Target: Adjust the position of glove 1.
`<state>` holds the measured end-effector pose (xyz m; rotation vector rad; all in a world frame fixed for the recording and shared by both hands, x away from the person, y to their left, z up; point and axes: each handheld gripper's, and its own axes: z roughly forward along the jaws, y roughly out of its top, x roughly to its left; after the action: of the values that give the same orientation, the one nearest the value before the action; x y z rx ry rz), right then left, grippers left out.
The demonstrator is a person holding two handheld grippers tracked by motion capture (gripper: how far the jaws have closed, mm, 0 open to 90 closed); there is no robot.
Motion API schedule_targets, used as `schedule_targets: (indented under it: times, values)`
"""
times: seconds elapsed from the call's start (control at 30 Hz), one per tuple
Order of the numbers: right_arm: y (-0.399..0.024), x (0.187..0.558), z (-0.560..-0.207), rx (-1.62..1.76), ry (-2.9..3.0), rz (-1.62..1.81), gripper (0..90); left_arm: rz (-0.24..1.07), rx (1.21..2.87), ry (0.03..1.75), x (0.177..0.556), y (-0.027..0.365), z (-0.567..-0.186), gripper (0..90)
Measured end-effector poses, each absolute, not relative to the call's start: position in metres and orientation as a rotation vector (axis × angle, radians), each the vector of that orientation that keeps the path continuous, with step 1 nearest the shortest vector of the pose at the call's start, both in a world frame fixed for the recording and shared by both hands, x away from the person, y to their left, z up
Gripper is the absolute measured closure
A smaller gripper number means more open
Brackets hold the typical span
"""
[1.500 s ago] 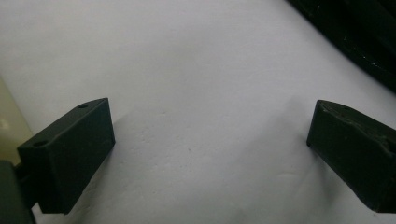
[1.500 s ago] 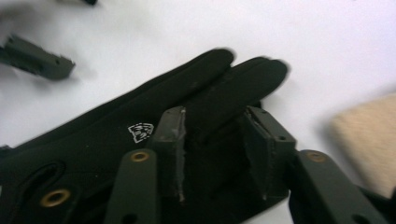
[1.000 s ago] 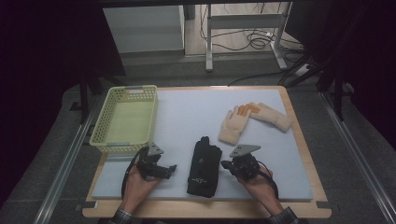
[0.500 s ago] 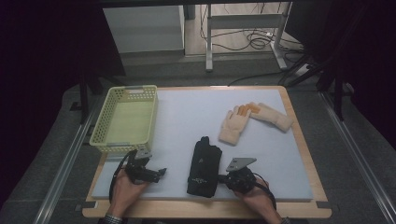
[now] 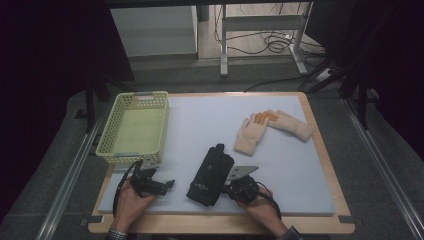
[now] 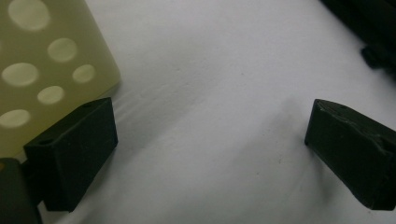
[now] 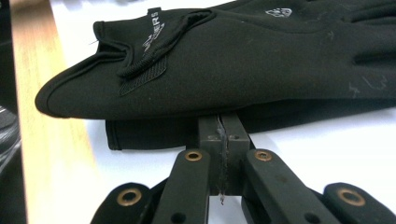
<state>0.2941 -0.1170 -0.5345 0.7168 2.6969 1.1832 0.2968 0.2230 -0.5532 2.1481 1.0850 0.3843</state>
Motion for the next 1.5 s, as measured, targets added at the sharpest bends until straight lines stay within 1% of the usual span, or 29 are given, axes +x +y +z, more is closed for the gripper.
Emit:
schedule_targets:
  times: [0.37, 0.6, 0.7, 0.77, 0.87, 1.03, 1.33, 1.5]
  values:
    - [-0.081, 0.313, -0.536, 0.706, 2.665, 1.153, 88.6, 0.378, 2.152, 1.089, 0.297, 0.223, -0.554, 1.8]
    - [-0.070, 0.320, -0.537, 0.706, 2.647, 1.156, 88.3, 0.379, 2.153, 1.090, 0.297, 0.223, -0.554, 1.8]
    - [-0.074, 0.318, -0.534, 0.693, 2.670, 1.141, 80.8, 0.376, 2.152, 1.090, 0.298, 0.223, -0.554, 1.8]
    - [-0.083, 0.317, -0.531, 0.697, 2.652, 1.156, 77.7, 0.374, 2.151, 1.090, 0.298, 0.223, -0.554, 1.8]
    - [-0.098, 0.317, -0.526, 0.721, 2.625, 1.163, 69.7, 0.374, 2.148, 1.091, 0.298, 0.223, -0.554, 1.8]
    - [-0.120, 0.322, -0.522, 0.748, 2.590, 1.131, 52.4, 0.375, 2.148, 1.090, 0.298, 0.223, -0.554, 1.8]
    - [-0.151, 0.327, -0.520, 0.807, 2.540, 1.087, 27.3, 0.374, 2.151, 1.090, 0.298, 0.223, -0.554, 1.6]
    - [-0.175, 0.332, -0.520, 0.859, 2.504, 1.076, 20.9, 0.374, 2.153, 1.091, 0.298, 0.223, -0.554, 1.7]
